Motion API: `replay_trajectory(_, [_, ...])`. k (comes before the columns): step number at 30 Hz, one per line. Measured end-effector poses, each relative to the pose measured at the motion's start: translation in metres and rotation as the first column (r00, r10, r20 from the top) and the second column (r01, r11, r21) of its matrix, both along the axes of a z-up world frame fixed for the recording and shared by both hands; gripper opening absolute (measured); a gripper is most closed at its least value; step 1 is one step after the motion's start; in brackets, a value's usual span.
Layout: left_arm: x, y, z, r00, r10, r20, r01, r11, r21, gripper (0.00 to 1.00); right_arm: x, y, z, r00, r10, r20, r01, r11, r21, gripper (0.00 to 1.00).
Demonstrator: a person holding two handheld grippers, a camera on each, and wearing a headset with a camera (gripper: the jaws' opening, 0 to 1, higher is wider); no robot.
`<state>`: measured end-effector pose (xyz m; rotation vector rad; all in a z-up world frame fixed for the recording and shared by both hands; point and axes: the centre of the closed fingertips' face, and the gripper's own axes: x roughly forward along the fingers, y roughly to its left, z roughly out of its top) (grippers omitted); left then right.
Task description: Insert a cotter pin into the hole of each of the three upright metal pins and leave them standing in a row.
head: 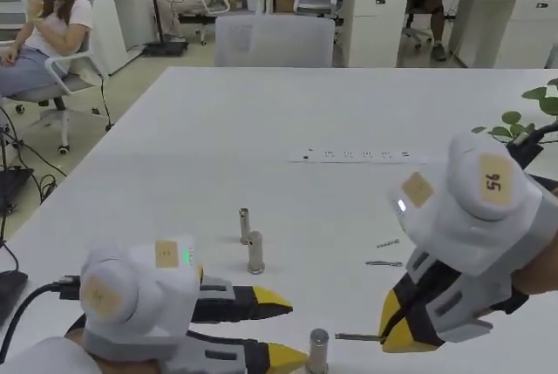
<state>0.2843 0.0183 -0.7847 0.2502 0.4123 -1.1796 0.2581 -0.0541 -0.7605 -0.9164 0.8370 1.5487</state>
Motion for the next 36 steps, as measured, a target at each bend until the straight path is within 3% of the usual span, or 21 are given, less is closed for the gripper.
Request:
replay_trajectory(8, [0.004,-0.006,-0.030,0.999,-0.034,-0.021,0.035,0.998,0.057,0.28,0.006,-0.015,-0.011,0.999,-0.042,-0.009,0.042,0.999,-0.025,0.03])
replay_trajectory(17, [0.006,-0.021,-0.051,0.998,-0.062,-0.033,0.064,0.995,0.073,0.22,0.008,-0.023,-0.018,0.997,-0.074,-0.034,0.073,0.997,-0.029,0.03])
replay_trajectory(21, [0.007,-0.025,-0.055,0.998,-0.057,-0.036,0.059,0.996,0.061,0.17,0.010,-0.024,-0.021,0.996,-0.085,-0.040,0.084,0.996,-0.031,0.03])
replay_trajectory(28, [0.008,-0.031,-0.060,0.998,-0.051,-0.042,0.053,0.997,0.048,0.16,0.011,-0.023,-0.029,0.993,-0.106,-0.054,0.104,0.994,-0.033,0.03])
replay_trajectory(34, [0.014,-0.034,-0.062,0.999,-0.030,-0.014,0.031,0.998,0.051,0.12,0.012,-0.019,-0.031,0.992,-0.110,-0.059,0.109,0.994,-0.027,0.03])
replay_trajectory(36, [0.014,-0.034,-0.062,0.999,-0.035,-0.019,0.036,0.998,0.043,0.12,0.013,-0.018,-0.031,0.992,-0.112,-0.059,0.111,0.994,-0.026,0.03])
